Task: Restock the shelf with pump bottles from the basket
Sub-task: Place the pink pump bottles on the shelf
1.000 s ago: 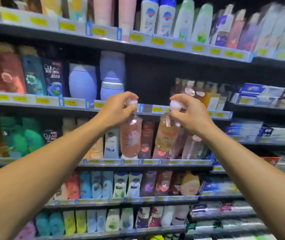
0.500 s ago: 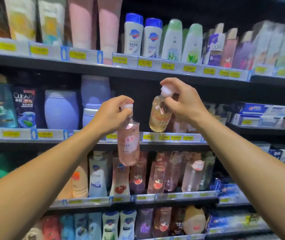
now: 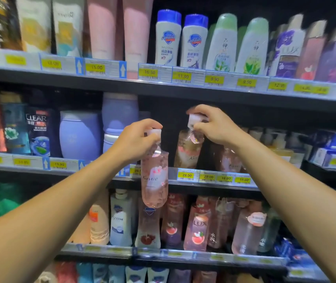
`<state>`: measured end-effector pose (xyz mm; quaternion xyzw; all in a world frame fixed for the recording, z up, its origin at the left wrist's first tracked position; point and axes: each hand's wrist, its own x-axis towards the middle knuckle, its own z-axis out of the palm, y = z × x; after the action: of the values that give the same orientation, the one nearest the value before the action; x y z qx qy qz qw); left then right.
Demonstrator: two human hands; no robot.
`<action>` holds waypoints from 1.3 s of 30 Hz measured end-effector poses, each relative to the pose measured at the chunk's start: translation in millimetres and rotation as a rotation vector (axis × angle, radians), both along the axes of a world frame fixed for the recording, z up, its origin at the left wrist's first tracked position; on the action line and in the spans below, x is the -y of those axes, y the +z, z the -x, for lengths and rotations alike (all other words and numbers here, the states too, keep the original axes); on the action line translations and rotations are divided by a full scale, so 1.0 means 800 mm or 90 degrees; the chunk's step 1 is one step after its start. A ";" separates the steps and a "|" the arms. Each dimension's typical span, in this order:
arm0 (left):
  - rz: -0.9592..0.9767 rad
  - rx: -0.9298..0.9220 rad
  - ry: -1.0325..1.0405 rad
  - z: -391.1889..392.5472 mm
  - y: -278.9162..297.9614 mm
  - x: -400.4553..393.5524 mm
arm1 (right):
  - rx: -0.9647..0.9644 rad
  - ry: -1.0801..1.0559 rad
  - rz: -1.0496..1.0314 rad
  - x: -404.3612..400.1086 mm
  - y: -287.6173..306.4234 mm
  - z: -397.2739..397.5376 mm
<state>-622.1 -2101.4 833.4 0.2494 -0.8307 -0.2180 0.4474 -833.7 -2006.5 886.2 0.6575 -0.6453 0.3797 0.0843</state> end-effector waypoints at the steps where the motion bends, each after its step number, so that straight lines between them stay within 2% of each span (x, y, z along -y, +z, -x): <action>1: -0.002 0.000 0.002 0.001 0.000 0.002 | 0.001 -0.009 0.003 0.005 0.001 -0.001; 4: 0.007 0.008 0.013 0.004 -0.001 0.008 | -0.016 -0.106 0.024 0.017 -0.007 -0.011; 6: 0.006 0.009 0.020 0.006 -0.001 0.012 | -0.073 -0.178 0.041 0.027 -0.018 -0.017; 9: 0.007 0.012 0.020 0.007 -0.001 0.016 | -0.102 -0.227 0.008 0.041 -0.032 -0.028; 13: 0.002 0.005 -0.002 0.007 -0.002 0.021 | -0.040 -0.260 0.039 0.045 -0.050 -0.034; 18: 0.003 -0.003 -0.012 0.001 -0.003 0.024 | 0.097 -0.221 0.250 0.026 -0.112 -0.051; 22: 0.000 0.001 -0.030 0.001 -0.006 0.023 | 0.065 -0.267 0.175 0.033 -0.153 -0.063; 27: -0.002 0.014 -0.049 0.003 -0.008 0.023 | 0.058 -0.316 0.130 0.042 -0.149 -0.063; 35: 0.025 0.043 -0.040 0.004 -0.004 0.020 | 0.060 -0.333 0.140 0.015 -0.149 -0.037; 39: 0.010 0.041 -0.049 0.003 -0.004 0.020 | -0.014 -0.374 0.156 0.001 -0.144 -0.039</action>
<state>-624.3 -2117.2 830.1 0.2203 -0.8556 -0.2203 0.4133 -802.7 -2007.5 771.2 0.4319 -0.7563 0.4067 0.2759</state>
